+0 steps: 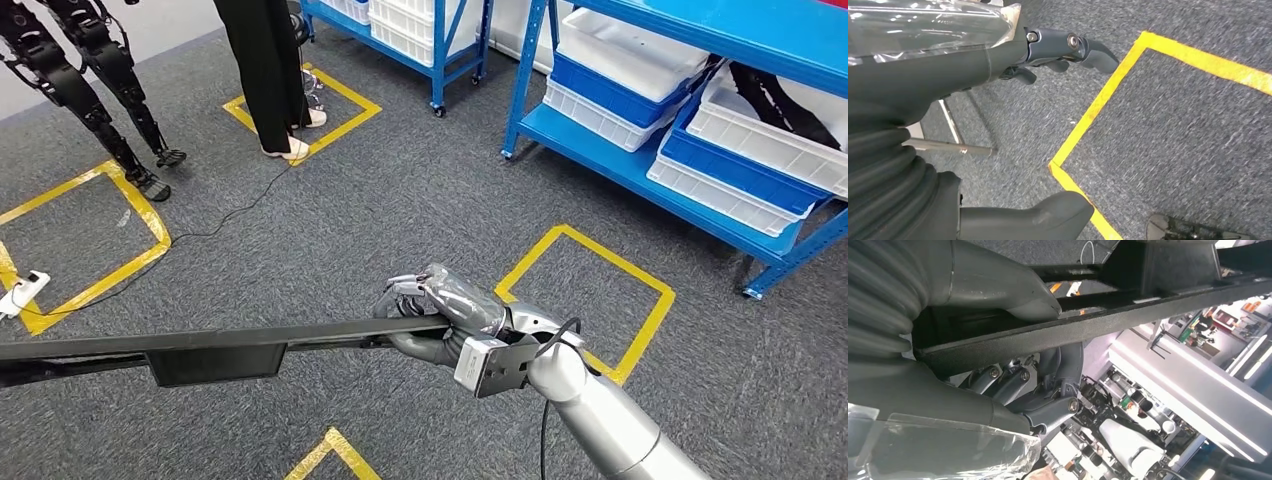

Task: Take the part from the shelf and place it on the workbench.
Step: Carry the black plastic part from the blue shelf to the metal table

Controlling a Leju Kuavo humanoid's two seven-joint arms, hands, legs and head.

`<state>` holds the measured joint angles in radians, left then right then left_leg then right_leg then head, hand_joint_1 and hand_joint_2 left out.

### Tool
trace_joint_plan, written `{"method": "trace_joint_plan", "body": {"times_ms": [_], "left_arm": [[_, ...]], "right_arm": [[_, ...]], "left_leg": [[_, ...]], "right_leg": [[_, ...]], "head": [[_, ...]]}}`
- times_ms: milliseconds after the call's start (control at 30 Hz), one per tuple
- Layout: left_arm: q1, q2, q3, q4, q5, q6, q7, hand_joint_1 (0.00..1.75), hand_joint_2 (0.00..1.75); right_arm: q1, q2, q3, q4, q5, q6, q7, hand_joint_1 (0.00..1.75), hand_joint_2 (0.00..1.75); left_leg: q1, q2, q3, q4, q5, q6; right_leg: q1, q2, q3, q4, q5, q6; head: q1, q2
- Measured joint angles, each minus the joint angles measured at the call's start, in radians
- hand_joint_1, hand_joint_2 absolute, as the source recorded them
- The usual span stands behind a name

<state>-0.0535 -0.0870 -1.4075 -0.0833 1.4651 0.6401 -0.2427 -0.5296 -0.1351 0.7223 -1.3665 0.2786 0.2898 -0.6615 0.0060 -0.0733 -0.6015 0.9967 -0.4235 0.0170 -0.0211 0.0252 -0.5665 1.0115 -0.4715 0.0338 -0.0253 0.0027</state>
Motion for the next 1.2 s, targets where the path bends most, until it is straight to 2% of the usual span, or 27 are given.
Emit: {"method": "trace_joint_plan", "body": {"times_ms": [33,100,167,233,267,300,333,400,433,467,500,567,633,667,733,800,833,867,933,967,1000,1067,1100,1167,1200], "left_arm": [[0.001,0.000,0.000,0.000,0.000,0.000,0.000,0.00,1.75],[0.002,0.001,0.000,0.000,0.000,0.000,-0.002,0.00,1.75],[0.001,0.002,0.000,-0.001,0.000,-0.001,-0.003,0.00,1.75],[0.000,0.002,-0.001,-0.001,0.000,-0.001,-0.003,0.00,1.75],[0.000,0.002,-0.002,-0.001,0.000,-0.002,-0.004,0.00,1.75],[0.001,0.002,-0.003,-0.001,0.000,-0.002,-0.004,0.00,1.75],[0.001,0.002,-0.003,-0.001,0.000,-0.003,-0.004,0.00,1.75],[0.000,0.003,-0.004,-0.001,-0.001,-0.003,-0.004,0.00,1.75],[0.000,0.004,-0.004,-0.001,-0.001,-0.003,-0.004,0.00,1.75],[-0.001,0.004,-0.004,-0.001,-0.001,-0.003,-0.005,0.00,1.75],[-0.002,0.004,-0.004,-0.001,-0.001,-0.003,-0.005,0.00,1.75],[-0.002,0.004,-0.004,-0.001,-0.001,-0.003,-0.005,0.00,1.75],[-0.002,0.004,-0.004,-0.001,-0.001,-0.003,-0.006,0.00,1.75],[-0.002,0.004,-0.004,-0.001,-0.001,-0.003,-0.006,0.00,1.75],[-0.003,0.003,-0.004,-0.001,-0.001,-0.003,-0.007,0.00,1.75],[-0.004,0.003,-0.004,-0.001,-0.001,-0.003,-0.007,0.00,1.75],[-0.004,0.002,-0.004,-0.001,-0.001,-0.003,-0.007,0.00,1.75],[-0.004,0.002,-0.004,-0.001,-0.001,-0.003,-0.007,0.00,1.75],[-0.005,0.002,-0.004,-0.001,-0.001,-0.003,-0.007,0.00,1.75],[-0.005,0.002,-0.004,-0.001,-0.001,-0.002,-0.007,0.00,1.75],[-0.005,0.002,-0.004,-0.001,0.000,-0.001,-0.007,0.00,1.75],[-0.003,0.001,-0.004,-0.001,0.000,0.000,-0.005,0.00,1.75],[-0.003,0.001,-0.004,-0.002,0.000,0.001,-0.004,0.00,1.75],[-0.003,0.001,-0.004,-0.002,0.001,0.001,-0.002,0.00,1.75],[-0.004,0.000,-0.004,-0.002,0.001,0.001,-0.001,0.00,1.75]], "right_arm": [[-0.001,0.001,0.000,0.000,0.000,0.000,0.000,1.75,1.75],[-0.004,0.003,0.000,0.000,-0.002,0.000,0.000,1.75,1.75],[-0.008,0.005,0.001,0.000,-0.004,0.002,0.000,1.75,1.75],[-0.009,0.004,0.001,0.001,-0.004,0.003,0.000,1.75,1.75],[-0.009,0.004,0.002,0.002,-0.005,0.004,0.001,1.75,1.75],[-0.009,0.004,0.003,0.003,-0.005,0.004,0.001,1.75,1.75],[-0.009,0.004,0.004,0.003,-0.005,0.004,0.001,1.75,1.75],[-0.009,0.004,0.005,0.004,-0.005,0.004,0.000,1.75,1.75],[-0.010,0.004,0.005,0.004,-0.006,0.004,0.000,1.75,1.75],[-0.010,0.004,0.005,0.004,-0.006,0.004,0.000,1.75,1.75],[-0.010,0.004,0.005,0.004,-0.007,0.004,0.000,1.75,1.75],[-0.010,0.004,0.005,0.004,-0.008,0.004,-0.002,1.75,1.75],[-0.010,0.004,0.005,0.004,-0.008,0.003,-0.003,1.75,1.75],[-0.010,0.004,0.005,0.004,-0.008,0.003,-0.003,1.75,1.75],[-0.007,0.001,0.005,0.005,-0.010,0.002,-0.006,1.75,1.75],[-0.001,-0.004,0.006,0.008,-0.009,0.001,-0.010,1.75,1.75],[0.001,-0.005,0.006,0.010,-0.009,0.000,-0.014,1.75,1.75],[0.002,-0.006,0.006,0.011,-0.008,0.000,-0.017,1.75,1.75],[0.002,-0.006,0.006,0.013,-0.008,0.000,-0.024,1.75,1.75],[0.002,-0.006,0.006,0.013,-0.008,0.000,-0.026,1.75,1.75],[0.002,-0.005,0.006,0.014,-0.008,0.000,-0.028,1.75,1.75],[0.002,-0.003,0.007,0.015,-0.007,0.001,-0.030,1.75,1.75],[0.002,-0.001,0.008,0.016,-0.006,0.001,-0.031,1.75,1.75],[0.001,0.006,0.008,0.016,-0.006,0.002,-0.032,1.75,1.75],[0.001,0.008,0.008,0.016,-0.006,0.003,-0.033,1.75,1.75]], "left_leg": [[0.001,-0.003,-0.003,0.000,0.000,-0.006],[0.005,0.013,-0.014,0.020,-0.010,-0.016],[0.006,0.044,-0.050,0.099,-0.055,-0.025],[0.008,0.059,-0.110,0.217,-0.113,-0.032],[0.010,0.062,-0.133,0.260,-0.126,-0.034],[0.011,0.064,-0.143,0.274,-0.124,-0.034],[0.012,0.067,-0.132,0.248,-0.102,-0.033],[0.011,0.088,-0.066,0.121,-0.040,-0.025],[0.008,0.100,-0.034,0.061,-0.018,-0.020],[0.005,0.109,-0.015,0.024,-0.008,-0.016],[0.001,0.112,-0.009,0.011,-0.008,-0.012],[-0.003,0.098,-0.009,0.007,-0.004,-0.003],[0.000,0.085,0.000,-0.007,0.004,0.010],[0.003,0.079,0.005,-0.015,0.009,0.016],[0.004,0.065,0.006,-0.019,0.012,0.022],[0.004,0.047,0.005,-0.018,0.012,0.022],[0.004,0.038,0.006,-0.018,0.012,0.022],[0.004,0.029,0.006,-0.016,0.011,0.021],[0.002,0.012,0.005,-0.009,0.008,0.015],[0.000,0.005,0.002,-0.004,0.006,0.010],[-0.001,-0.001,-0.002,0.000,0.005,0.004],[0.001,-0.008,-0.008,0.001,0.007,-0.007],[0.003,-0.003,-0.010,0.005,0.004,-0.012],[0.006,0.027,-0.032,0.051,-0.026,-0.022],[0.008,0.045,-0.057,0.105,-0.056,-0.025]], "right_leg": [[0.002,-0.005,0.001,-0.001,0.003,-0.008],[-0.002,-0.013,0.002,-0.003,0.007,-0.022],[-0.004,-0.024,0.006,-0.006,0.008,-0.036],[0.001,-0.037,0.007,-0.005,0.006,-0.044],[0.003,-0.044,0.007,-0.005,0.005,-0.046],[0.004,-0.051,0.007,-0.005,0.004,-0.047],[0.005,-0.057,0.008,-0.005,0.003,-0.047],[0.007,-0.068,0.011,-0.005,0.001,-0.045],[0.011,-0.073,0.012,-0.005,-0.001,-0.042],[0.013,-0.077,0.013,-0.006,-0.003,-0.038],[0.016,-0.082,0.014,-0.006,-0.004,-0.034],[0.018,-0.091,0.016,-0.010,-0.006,-0.024],[0.018,-0.081,0.008,0.012,-0.021,-0.016],[0.018,-0.067,-0.006,0.044,-0.038,-0.017],[0.014,-0.039,-0.071,0.177,-0.094,-0.023],[0.011,-0.031,-0.128,0.283,-0.127,-0.019],[0.010,-0.030,-0.129,0.279,-0.118,-0.011],[0.008,-0.028,-0.108,0.233,-0.093,-0.001],[0.000,-0.010,-0.040,0.088,-0.033,0.015],[-0.002,-0.002,-0.015,0.034,-0.012,0.015],[-0.003,0.005,-0.002,0.006,-0.001,0.011],[-0.001,-0.001,-0.001,0.001,0.005,-0.003],[-0.002,-0.005,0.000,-0.001,0.008,-0.010],[-0.006,-0.016,0.002,-0.005,0.012,-0.026],[-0.005,-0.023,0.003,-0.005,0.011,-0.032]], "head": [[0.000,0.000],[-0.002,0.000],[-0.008,0.000],[-0.011,0.000],[-0.011,0.000],[-0.012,0.000],[-0.012,0.000],[-0.012,0.000],[-0.011,0.000],[-0.011,0.000],[-0.010,0.000],[-0.010,0.000],[-0.008,0.000],[-0.007,0.000],[-0.004,0.000],[-0.002,0.000],[-0.002,0.000],[-0.002,0.000],[-0.001,0.000],[-0.001,0.000],[-0.001,0.000],[-0.001,0.000],[-0.001,0.000],[-0.006,0.000],[-0.008,0.000]]}}
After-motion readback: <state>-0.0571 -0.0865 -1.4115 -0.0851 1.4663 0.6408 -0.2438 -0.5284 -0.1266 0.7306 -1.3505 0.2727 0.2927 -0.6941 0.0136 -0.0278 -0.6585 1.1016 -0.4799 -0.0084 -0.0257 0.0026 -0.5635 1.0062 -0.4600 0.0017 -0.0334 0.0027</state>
